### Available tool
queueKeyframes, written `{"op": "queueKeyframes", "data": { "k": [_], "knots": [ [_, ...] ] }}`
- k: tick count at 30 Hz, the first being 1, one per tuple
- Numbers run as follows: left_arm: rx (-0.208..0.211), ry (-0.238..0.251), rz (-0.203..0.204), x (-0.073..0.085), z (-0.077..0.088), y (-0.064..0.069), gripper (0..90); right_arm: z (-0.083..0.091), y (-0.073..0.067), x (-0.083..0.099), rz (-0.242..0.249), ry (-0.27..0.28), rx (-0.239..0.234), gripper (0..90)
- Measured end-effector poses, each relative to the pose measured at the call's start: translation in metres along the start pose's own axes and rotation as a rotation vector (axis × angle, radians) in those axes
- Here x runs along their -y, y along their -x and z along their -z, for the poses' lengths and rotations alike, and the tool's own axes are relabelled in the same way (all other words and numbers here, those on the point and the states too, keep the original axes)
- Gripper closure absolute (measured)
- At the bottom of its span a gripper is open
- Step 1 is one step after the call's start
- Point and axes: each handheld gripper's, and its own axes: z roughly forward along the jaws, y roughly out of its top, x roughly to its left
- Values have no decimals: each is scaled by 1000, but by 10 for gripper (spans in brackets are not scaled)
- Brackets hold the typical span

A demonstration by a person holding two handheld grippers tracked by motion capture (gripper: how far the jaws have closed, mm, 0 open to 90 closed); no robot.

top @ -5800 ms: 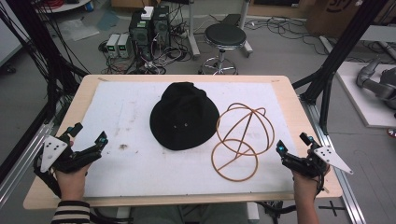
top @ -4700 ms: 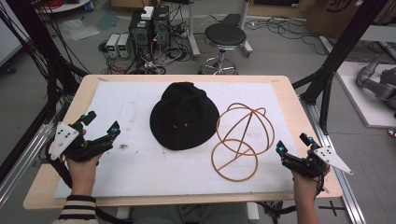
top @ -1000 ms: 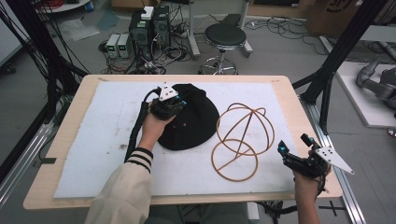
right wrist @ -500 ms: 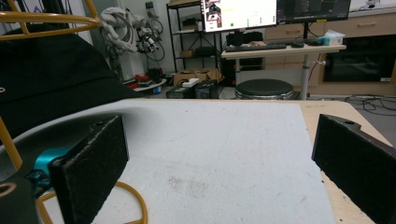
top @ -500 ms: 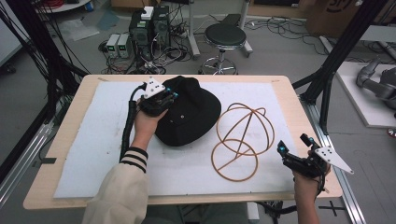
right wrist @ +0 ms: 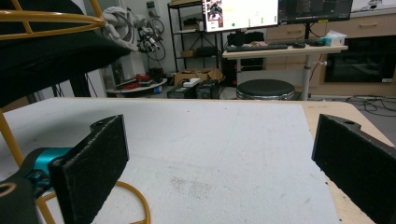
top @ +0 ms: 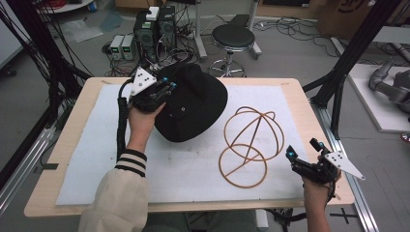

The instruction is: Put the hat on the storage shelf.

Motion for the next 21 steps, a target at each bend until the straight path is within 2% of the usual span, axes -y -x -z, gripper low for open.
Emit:
{"op": "queueKeyframes", "data": {
  "k": [7, 13, 21],
  "knots": [
    [-1, 36, -6, -20, 8, 0, 864, 0, 0, 0, -1, 0, 0, 34],
    [10, 99, -3, -42, 19, 0, 864, 0, 0, 0, -2, 2, 1, 34],
    [44, 203, 18, -70, 35, 9, 865, -1, 0, 0, 0, 4, 0, 34]
  ]
}}
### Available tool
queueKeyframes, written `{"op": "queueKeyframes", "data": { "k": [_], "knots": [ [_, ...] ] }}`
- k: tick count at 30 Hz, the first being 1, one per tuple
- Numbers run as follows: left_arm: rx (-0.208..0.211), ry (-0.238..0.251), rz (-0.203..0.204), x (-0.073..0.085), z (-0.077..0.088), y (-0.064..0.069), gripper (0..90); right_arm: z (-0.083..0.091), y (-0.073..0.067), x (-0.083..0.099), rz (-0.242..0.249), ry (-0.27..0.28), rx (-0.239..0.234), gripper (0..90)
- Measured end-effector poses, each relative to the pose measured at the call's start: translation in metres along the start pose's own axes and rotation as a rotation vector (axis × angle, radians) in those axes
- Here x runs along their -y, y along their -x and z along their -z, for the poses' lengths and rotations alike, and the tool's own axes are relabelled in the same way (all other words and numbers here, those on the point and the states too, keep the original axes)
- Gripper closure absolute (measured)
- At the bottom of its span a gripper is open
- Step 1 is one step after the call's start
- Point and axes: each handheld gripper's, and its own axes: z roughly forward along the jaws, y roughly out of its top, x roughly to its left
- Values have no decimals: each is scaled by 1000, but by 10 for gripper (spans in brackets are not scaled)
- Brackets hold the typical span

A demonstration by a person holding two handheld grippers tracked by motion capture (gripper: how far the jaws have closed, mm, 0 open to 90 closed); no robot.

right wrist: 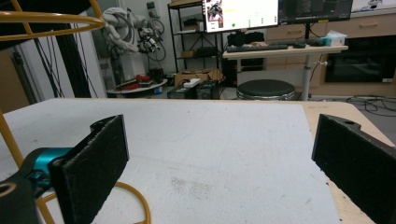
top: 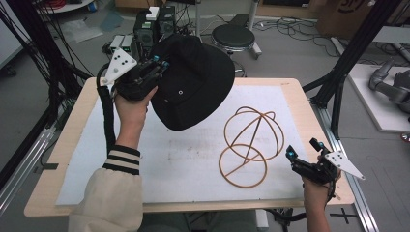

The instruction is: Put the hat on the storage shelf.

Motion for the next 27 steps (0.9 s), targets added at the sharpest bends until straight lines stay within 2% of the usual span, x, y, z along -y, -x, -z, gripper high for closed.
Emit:
{"op": "queueKeyframes", "data": {
  "k": [6, 11, 16, 20, 23, 27],
  "knots": [
    [52, 65, 8, -18, 4, 16, 865, 0, -1, 0, -7, -1, -1, 34],
    [114, 112, 7, -28, 5, 35, 865, 0, 0, 0, -2, -1, 1, 34],
    [183, 126, 17, -33, 5, 54, 865, 0, -1, 0, -11, 1, 1, 34],
    [228, 123, -1, -34, 2, 71, 864, 1, 0, 0, -9, 2, 2, 34],
    [246, 121, -23, -33, -1, 82, 865, 1, 0, 0, -11, 2, 5, 34],
    [274, 106, -29, -28, -5, 95, 864, 2, 1, -1, -8, 8, 7, 34]
  ]
}}
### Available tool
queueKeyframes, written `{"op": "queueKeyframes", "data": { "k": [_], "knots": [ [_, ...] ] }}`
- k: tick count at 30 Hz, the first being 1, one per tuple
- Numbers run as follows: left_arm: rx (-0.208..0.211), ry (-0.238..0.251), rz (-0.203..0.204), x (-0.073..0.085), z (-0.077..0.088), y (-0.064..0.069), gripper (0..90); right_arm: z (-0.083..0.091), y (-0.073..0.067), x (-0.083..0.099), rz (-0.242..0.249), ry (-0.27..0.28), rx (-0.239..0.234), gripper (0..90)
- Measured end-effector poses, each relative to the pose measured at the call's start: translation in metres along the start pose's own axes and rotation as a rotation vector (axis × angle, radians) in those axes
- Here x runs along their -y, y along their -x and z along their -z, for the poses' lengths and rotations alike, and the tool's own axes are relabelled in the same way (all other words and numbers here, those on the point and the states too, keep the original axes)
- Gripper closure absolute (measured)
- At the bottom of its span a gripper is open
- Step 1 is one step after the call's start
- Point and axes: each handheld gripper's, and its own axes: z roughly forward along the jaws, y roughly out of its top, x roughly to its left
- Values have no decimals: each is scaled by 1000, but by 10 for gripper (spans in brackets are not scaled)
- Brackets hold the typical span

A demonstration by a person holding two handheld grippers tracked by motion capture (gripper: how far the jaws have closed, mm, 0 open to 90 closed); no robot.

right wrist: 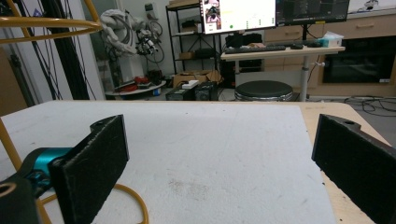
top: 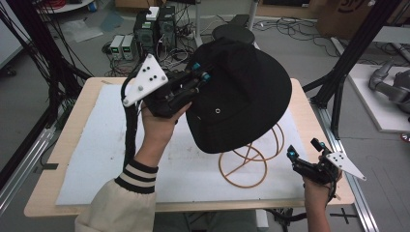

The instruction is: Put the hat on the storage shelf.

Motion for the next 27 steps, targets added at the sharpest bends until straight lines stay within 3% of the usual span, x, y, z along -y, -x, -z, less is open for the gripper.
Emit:
{"op": "queueKeyframes", "data": {
  "k": [9, 13, 27],
  "knots": [
    [55, -70, -41, 19, -21, 28, 864, 1, 2, 0, -2, -1, 8, 34],
    [76, -98, -38, 33, -30, 39, 864, 2, 2, 0, -4, -4, 13, 34],
    [100, -170, -53, 63, -44, 58, 836, 5, 6, 0, -5, 2, 26, 34]
  ]
}}
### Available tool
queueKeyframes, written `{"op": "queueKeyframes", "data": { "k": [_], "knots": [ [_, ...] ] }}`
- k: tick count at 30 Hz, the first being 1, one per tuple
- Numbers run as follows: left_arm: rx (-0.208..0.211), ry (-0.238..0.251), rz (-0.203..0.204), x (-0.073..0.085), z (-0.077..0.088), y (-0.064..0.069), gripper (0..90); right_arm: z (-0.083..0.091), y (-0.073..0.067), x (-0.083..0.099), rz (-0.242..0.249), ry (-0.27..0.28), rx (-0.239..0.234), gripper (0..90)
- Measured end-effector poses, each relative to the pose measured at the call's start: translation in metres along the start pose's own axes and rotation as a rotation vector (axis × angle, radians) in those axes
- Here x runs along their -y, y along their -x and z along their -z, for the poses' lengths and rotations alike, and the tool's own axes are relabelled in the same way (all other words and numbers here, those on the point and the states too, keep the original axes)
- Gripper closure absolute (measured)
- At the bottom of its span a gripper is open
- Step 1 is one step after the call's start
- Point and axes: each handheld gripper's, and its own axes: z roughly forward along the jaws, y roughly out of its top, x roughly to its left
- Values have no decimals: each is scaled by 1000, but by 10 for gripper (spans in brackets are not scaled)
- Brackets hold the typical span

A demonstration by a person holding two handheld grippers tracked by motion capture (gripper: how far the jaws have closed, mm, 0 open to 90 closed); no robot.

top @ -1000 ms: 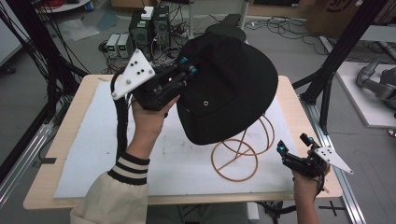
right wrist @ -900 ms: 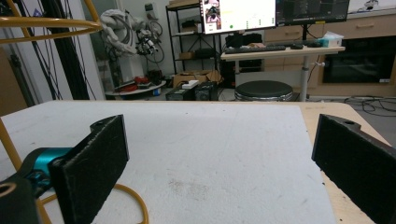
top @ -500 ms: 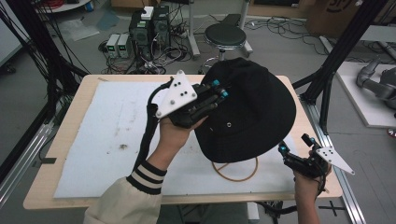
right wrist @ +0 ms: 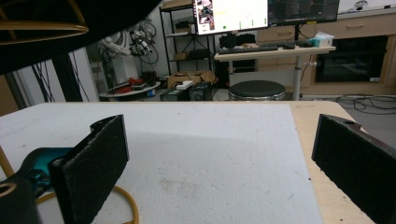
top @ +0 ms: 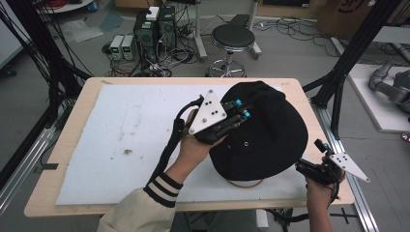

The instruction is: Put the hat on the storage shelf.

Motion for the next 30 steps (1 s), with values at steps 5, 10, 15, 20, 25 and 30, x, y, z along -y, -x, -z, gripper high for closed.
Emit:
{"op": "queueKeyframes", "data": {
  "k": [5, 10, 15, 20, 25, 30],
  "knots": [
    [-24, 15, -10, 0, 0, 0, 671, 0, 0, 0, 1, -1, 0, 34],
    [-65, 41, 20, -4, 6, -8, 472, 0, -1, 0, -7, -8, -2, 34],
    [-97, 61, 63, -7, 16, -18, 354, -1, -2, 0, 3, -4, -3, 34],
    [-119, 74, 79, -10, 31, -29, 307, -1, -2, 0, 7, -5, -6, 34],
    [-184, 66, 68, -11, 48, -40, 180, -1, -2, 0, 9, -11, -7, 34],
    [-251, 69, 65, -10, 76, -53, 138, 0, -3, 0, 17, -10, -2, 34]
  ]
}}
